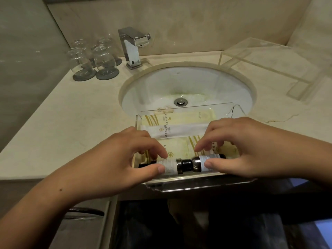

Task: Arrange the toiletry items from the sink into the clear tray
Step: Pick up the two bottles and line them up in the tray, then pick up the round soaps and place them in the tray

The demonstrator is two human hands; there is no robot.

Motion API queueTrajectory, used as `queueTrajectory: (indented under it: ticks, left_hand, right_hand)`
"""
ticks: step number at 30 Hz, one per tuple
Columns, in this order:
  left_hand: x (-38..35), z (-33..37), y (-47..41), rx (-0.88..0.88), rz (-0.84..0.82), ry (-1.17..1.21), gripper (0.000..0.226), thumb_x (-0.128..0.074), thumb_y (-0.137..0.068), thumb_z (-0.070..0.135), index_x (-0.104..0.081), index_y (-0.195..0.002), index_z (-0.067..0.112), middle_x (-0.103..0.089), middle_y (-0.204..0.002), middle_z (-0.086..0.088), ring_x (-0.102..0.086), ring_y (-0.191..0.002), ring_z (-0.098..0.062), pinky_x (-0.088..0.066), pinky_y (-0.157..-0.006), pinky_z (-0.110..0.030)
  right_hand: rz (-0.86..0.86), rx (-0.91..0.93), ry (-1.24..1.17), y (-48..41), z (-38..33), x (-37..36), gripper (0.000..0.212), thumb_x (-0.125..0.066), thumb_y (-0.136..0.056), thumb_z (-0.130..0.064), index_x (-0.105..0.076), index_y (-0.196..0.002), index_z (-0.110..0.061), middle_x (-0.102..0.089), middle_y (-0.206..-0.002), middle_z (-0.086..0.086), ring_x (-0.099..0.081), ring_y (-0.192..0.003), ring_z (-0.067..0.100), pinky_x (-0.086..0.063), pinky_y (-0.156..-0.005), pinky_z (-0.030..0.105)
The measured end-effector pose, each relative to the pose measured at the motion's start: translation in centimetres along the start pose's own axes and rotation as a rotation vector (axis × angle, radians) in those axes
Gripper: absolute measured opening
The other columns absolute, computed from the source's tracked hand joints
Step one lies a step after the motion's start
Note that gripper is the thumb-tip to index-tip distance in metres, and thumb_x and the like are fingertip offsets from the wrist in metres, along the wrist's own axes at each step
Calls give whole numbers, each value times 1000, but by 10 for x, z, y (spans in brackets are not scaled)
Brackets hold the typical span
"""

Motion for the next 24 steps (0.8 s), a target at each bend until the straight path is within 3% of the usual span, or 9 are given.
queueTrajectory:
  ticks: [7,14,18,21,24]
  left_hand:
    - [19,-2,-15,-10,91,7,29,-54,-85,65,-68,-104,50,-66,-102,24,-57,-102,-3,-39,-76,-9]
    - [44,-39,-54,92,211,19,17,-61,-92,43,-73,-104,40,-55,-92,47,-51,-78,20,-35,-60,-4]
    - [47,-73,-81,180,216,22,14,-64,-95,38,-73,-105,40,-64,-82,31,-55,-77,15,-35,-61,-12]
    - [42,-97,-104,220,164,-8,16,-63,-95,42,-72,-108,40,-68,-94,23,-59,-91,2,-41,-68,-16]
    - [33,-118,-129,235,96,-40,17,-64,-94,42,-70,-110,40,-67,-98,20,-59,-93,0,-40,-68,-14]
  right_hand:
    - [110,-3,-24,-14,0,24,26,-59,-85,-55,-68,-108,-49,-64,-100,-24,-58,-98,-1,-41,-71,13]
    - [206,-49,-17,-63,15,53,26,-61,-87,-50,-70,-111,-43,-66,-95,-22,-59,-90,0,-42,-66,11]
    - [174,-118,23,-99,41,55,22,-63,-90,-46,-71,-111,-43,-65,-95,-24,-61,-87,0,-38,-63,11]
    - [123,-130,90,-127,61,53,22,-63,-91,-45,-70,-112,-40,-66,-96,-22,-58,-86,-3,-35,-64,11]
    - [61,-144,143,-155,83,47,22,-63,-91,-45,-70,-112,-40,-65,-95,-21,-54,-81,-7,-34,-63,11]
Point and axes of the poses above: each hand's wrist, its own y-axis away from the middle knuckle, its own x-axis out of the back of the hand, z = x × y, the point moved 6 cm from there along -y, towards the middle knuckle
